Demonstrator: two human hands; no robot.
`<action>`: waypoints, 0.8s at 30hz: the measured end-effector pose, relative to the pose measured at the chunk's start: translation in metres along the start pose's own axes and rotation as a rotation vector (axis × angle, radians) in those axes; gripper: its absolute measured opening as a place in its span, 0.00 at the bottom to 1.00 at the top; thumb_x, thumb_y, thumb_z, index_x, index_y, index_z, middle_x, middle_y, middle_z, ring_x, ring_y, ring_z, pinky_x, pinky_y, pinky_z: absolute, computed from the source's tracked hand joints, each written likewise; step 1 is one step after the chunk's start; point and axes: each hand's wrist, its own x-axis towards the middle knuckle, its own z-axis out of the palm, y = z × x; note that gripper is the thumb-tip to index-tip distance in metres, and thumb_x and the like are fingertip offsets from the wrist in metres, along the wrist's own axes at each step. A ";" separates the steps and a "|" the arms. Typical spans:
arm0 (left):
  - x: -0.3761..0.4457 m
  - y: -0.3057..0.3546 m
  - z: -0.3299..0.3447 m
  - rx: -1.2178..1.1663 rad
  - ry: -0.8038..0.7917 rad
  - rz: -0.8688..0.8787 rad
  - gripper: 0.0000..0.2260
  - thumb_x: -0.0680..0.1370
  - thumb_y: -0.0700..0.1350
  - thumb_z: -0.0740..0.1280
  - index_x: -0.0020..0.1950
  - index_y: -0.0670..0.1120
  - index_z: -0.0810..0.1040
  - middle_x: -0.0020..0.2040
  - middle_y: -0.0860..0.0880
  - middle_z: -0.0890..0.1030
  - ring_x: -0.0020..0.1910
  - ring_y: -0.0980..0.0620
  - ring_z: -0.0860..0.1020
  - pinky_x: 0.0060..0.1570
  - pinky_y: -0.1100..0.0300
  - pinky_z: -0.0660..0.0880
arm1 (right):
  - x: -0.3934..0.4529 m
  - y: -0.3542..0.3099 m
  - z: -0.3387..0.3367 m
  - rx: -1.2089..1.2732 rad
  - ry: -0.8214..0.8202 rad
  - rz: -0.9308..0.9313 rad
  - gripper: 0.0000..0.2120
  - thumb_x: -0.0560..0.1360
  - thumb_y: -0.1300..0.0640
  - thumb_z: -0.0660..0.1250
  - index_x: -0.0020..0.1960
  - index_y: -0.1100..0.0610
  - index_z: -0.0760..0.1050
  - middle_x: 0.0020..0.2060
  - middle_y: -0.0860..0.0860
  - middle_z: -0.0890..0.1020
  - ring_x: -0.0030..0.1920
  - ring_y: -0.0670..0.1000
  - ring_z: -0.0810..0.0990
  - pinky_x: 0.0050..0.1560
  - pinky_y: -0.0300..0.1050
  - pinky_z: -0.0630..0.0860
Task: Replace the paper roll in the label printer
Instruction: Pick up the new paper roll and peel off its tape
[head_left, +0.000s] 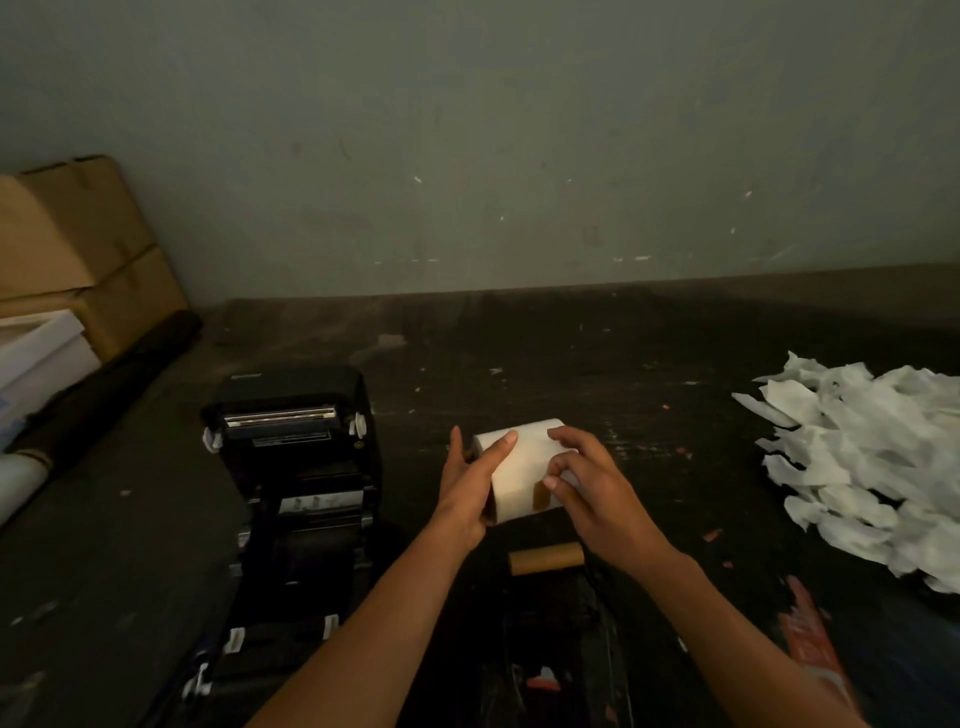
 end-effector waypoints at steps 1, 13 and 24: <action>0.001 0.000 -0.001 -0.014 0.012 -0.007 0.55 0.53 0.59 0.78 0.73 0.67 0.50 0.70 0.46 0.65 0.51 0.45 0.74 0.36 0.49 0.76 | -0.002 0.002 0.001 0.012 -0.004 -0.003 0.03 0.77 0.57 0.63 0.46 0.50 0.72 0.68 0.41 0.62 0.70 0.42 0.58 0.66 0.42 0.63; 0.009 -0.009 0.001 0.016 -0.079 -0.125 0.55 0.52 0.60 0.79 0.74 0.65 0.54 0.56 0.47 0.73 0.52 0.42 0.76 0.38 0.47 0.79 | 0.016 0.013 0.019 -0.086 0.039 0.053 0.02 0.77 0.54 0.60 0.47 0.47 0.69 0.70 0.46 0.62 0.68 0.43 0.61 0.67 0.46 0.63; 0.013 -0.006 -0.008 -0.013 -0.351 -0.161 0.55 0.53 0.54 0.83 0.73 0.66 0.56 0.63 0.45 0.70 0.59 0.38 0.73 0.43 0.40 0.79 | 0.037 0.014 -0.003 -0.149 -0.025 0.097 0.04 0.76 0.54 0.61 0.45 0.45 0.69 0.61 0.43 0.69 0.57 0.39 0.65 0.56 0.36 0.63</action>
